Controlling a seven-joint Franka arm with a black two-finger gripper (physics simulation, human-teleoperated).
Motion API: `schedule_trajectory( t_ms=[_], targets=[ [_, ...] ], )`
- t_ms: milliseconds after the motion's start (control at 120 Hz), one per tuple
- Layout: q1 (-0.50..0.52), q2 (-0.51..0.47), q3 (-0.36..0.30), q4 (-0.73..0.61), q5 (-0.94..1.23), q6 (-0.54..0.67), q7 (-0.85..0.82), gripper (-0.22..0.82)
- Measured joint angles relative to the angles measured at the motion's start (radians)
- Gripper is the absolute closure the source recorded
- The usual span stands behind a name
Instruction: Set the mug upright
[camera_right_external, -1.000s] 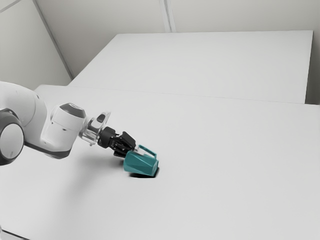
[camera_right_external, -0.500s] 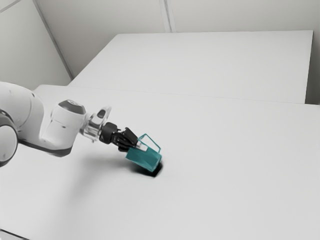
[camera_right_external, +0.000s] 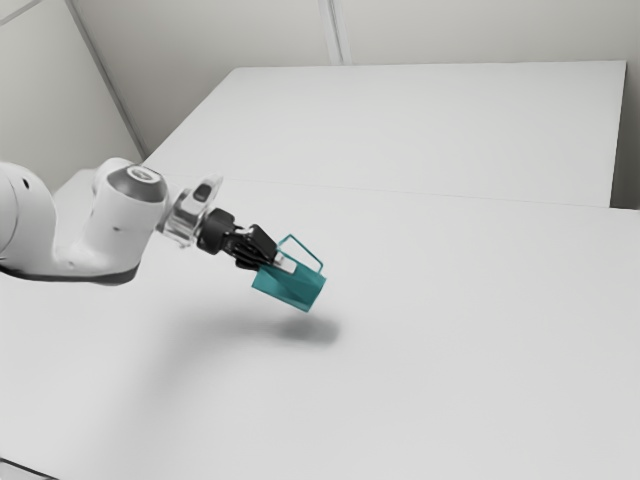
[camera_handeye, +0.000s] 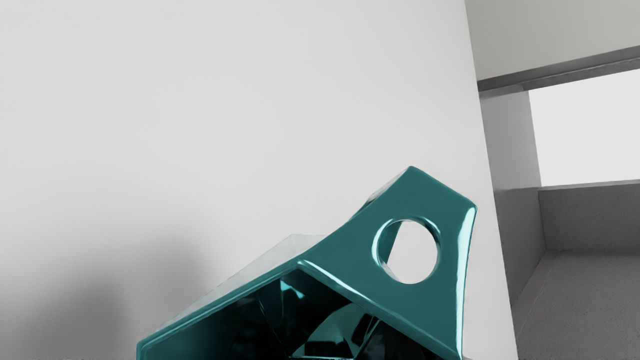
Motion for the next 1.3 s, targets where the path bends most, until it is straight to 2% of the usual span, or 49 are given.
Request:
schedule_trajectory(
  t_ms=[200,350,517,750,1300],
  targets=[
    [-0.007,-0.013,-0.073,0.067,0.295,0.112,-0.091,0.79],
    [-0.007,-0.01,-0.108,0.117,0.53,0.156,-0.179,0.79],
    [0.022,0.004,-0.148,0.125,0.697,0.2,-0.271,0.79],
    [0.03,0.021,-0.179,0.125,0.803,0.261,-0.374,0.79],
    [0.028,0.072,-0.185,0.123,0.847,0.327,-0.528,0.79]
  ],
)
